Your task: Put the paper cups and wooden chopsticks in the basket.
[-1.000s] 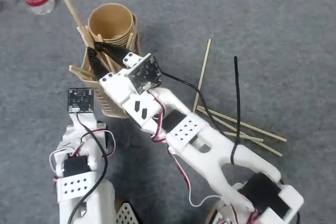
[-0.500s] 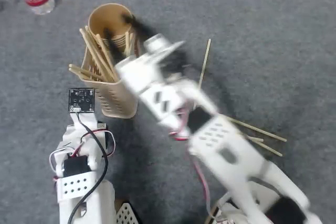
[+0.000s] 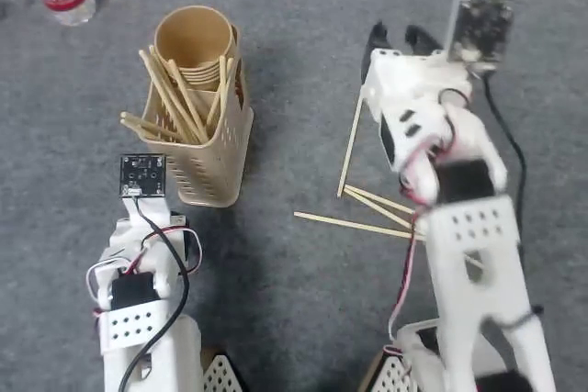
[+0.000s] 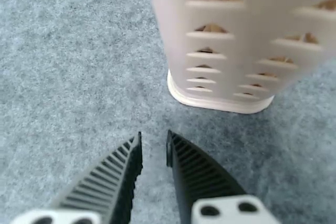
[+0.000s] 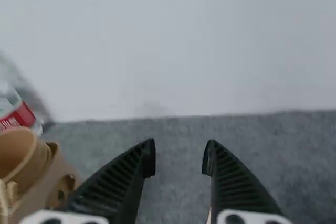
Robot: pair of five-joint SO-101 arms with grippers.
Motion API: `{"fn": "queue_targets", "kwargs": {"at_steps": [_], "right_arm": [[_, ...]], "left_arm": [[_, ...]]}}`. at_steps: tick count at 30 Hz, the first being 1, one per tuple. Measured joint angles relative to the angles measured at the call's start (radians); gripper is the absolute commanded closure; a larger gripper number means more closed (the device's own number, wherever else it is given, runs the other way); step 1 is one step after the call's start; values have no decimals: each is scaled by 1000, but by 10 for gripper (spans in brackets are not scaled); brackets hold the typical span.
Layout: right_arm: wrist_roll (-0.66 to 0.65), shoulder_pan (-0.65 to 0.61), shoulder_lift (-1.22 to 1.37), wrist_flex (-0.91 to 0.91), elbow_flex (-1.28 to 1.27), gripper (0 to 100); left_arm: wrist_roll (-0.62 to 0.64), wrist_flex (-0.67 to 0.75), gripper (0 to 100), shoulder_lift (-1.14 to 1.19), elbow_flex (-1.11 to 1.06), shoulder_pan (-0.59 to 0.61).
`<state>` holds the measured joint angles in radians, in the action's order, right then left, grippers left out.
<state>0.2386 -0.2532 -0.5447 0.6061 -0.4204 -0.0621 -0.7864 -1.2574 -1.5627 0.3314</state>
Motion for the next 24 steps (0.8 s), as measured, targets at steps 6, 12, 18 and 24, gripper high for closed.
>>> {"fn": "queue_targets", "kwargs": {"at_steps": [6,12,18,24], "right_arm": [[2,0,218,51,0,818],[5,0,307,51,0,818],[8,0,313,51,0,818],[8,0,319,110,0,818]], "left_arm": [[0,0,930,0,0,0],[14,-46,930,0,29,0],[55,-89,930,0,100,0],[58,-213,930,0,255,0]]}}
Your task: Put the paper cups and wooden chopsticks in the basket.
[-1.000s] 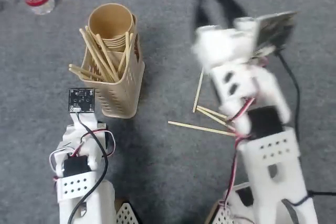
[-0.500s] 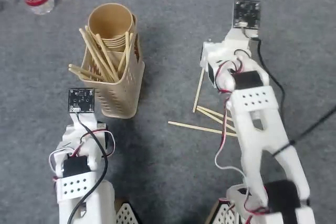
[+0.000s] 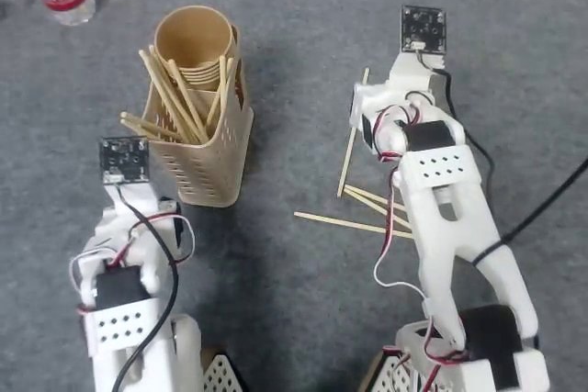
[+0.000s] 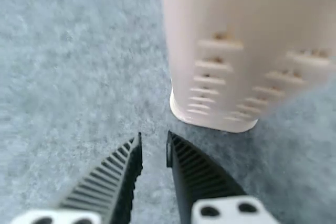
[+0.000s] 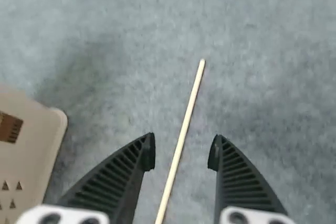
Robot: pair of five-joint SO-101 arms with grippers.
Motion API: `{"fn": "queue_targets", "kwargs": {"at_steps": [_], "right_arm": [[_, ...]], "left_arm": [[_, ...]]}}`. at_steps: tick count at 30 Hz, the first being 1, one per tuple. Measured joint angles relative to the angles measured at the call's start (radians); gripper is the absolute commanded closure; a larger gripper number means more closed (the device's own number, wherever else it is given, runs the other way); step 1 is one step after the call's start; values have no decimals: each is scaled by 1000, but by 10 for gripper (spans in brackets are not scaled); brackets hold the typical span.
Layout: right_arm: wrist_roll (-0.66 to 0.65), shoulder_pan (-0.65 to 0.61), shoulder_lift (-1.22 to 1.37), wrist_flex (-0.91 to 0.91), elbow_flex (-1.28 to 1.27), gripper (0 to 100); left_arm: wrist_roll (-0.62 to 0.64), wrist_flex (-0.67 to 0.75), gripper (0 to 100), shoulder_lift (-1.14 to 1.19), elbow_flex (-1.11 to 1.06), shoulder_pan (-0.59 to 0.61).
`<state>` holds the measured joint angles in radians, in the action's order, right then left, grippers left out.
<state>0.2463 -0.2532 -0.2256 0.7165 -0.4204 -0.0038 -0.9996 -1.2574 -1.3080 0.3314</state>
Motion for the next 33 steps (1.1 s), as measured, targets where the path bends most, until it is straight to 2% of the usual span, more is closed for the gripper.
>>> {"fn": "queue_targets", "kwargs": {"at_steps": [3,7,14,19,22,27,33], "right_arm": [[0,0,0,29,0,818],[0,0,0,84,0,819],[0,0,6,149,0,819],[0,-9,107,149,14,819],[0,-49,210,140,55,819],[0,-103,433,140,210,821],[0,-100,660,187,404,935]], "left_arm": [[3,-110,930,0,117,9],[3,-198,930,0,279,130],[3,-201,930,-2,362,526],[3,-137,928,-2,219,810],[3,-21,928,-2,64,864],[3,158,927,0,-160,878],[3,310,930,0,-331,879]]}}
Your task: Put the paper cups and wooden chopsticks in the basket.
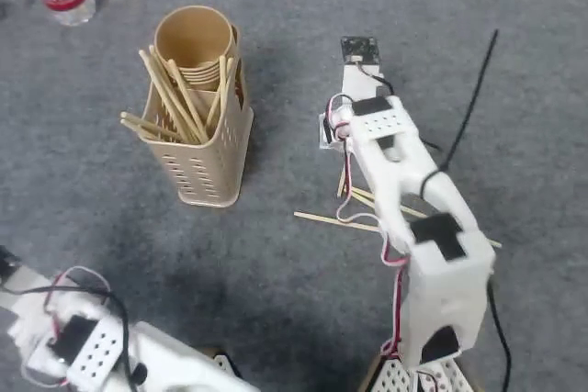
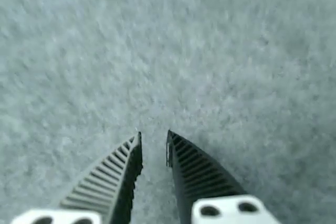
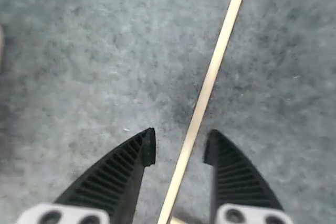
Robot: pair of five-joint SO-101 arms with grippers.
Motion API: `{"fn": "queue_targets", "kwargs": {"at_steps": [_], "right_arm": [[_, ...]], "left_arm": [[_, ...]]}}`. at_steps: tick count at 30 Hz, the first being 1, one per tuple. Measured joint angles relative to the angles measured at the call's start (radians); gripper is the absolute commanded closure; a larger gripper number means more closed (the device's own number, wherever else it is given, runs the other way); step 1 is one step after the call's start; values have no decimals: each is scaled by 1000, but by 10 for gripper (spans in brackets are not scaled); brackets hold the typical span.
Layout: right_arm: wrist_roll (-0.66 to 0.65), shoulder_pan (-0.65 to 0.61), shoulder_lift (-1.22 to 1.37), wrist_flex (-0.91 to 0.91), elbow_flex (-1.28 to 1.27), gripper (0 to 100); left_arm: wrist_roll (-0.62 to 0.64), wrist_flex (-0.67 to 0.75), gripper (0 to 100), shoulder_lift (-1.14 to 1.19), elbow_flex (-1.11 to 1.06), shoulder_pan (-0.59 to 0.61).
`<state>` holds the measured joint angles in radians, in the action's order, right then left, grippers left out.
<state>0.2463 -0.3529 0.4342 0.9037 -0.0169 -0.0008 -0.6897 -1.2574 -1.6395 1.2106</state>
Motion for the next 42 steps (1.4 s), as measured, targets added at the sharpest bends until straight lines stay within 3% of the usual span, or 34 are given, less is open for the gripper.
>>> {"fn": "queue_targets", "kwargs": {"at_steps": [7,22,29,37,42], "right_arm": [[0,21,137,43,147,939],[0,52,196,54,184,939],[0,55,198,72,196,993],[0,49,195,400,522,991],[0,-69,91,638,891,991]], "left_arm": [[-32,61,930,-2,-28,23],[-40,61,930,-2,-28,28],[-40,61,930,-2,-28,26],[-40,61,930,-2,-28,26],[-40,61,930,-2,-28,26]]}}
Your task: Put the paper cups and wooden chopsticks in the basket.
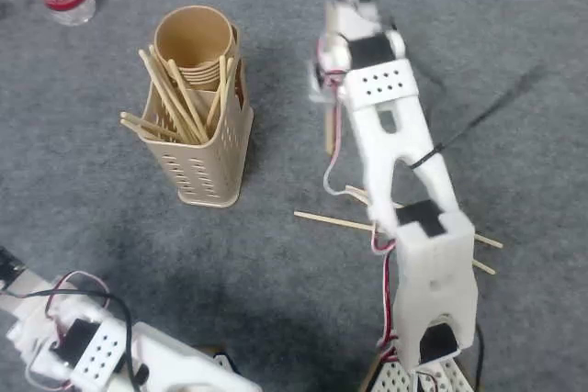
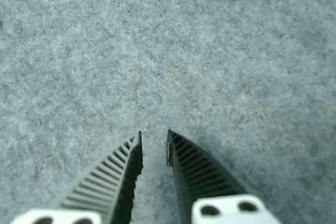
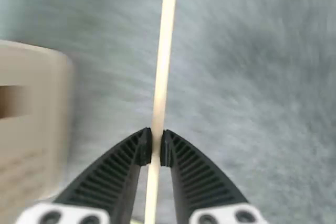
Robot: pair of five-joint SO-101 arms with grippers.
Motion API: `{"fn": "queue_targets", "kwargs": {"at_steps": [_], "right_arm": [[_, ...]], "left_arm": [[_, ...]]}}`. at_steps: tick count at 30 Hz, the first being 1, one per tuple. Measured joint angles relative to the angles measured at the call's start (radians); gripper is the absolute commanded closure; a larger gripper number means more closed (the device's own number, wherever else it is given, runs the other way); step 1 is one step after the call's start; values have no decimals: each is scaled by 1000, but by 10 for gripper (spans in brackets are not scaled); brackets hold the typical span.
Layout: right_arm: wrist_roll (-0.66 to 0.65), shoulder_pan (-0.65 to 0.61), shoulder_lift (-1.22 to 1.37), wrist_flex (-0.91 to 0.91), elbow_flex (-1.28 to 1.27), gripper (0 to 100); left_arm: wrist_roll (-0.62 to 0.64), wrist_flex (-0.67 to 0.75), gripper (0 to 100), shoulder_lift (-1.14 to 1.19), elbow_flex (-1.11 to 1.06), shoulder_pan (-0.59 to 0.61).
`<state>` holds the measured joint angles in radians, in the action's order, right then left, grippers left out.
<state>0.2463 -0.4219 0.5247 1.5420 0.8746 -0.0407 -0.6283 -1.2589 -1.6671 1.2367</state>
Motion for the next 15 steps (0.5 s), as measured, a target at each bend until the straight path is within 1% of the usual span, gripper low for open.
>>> {"fn": "queue_targets", "kwargs": {"at_steps": [3,7,11,15], "right_arm": [[0,-109,-63,52,224,991],[-2,-233,-92,55,454,991],[-55,-324,-92,43,566,991],[-68,-425,-71,25,672,991]], "left_arm": [[0,0,930,0,0,0],[-3,0,930,0,0,0],[-3,0,930,0,0,0],[-3,0,930,0,0,0]]}}
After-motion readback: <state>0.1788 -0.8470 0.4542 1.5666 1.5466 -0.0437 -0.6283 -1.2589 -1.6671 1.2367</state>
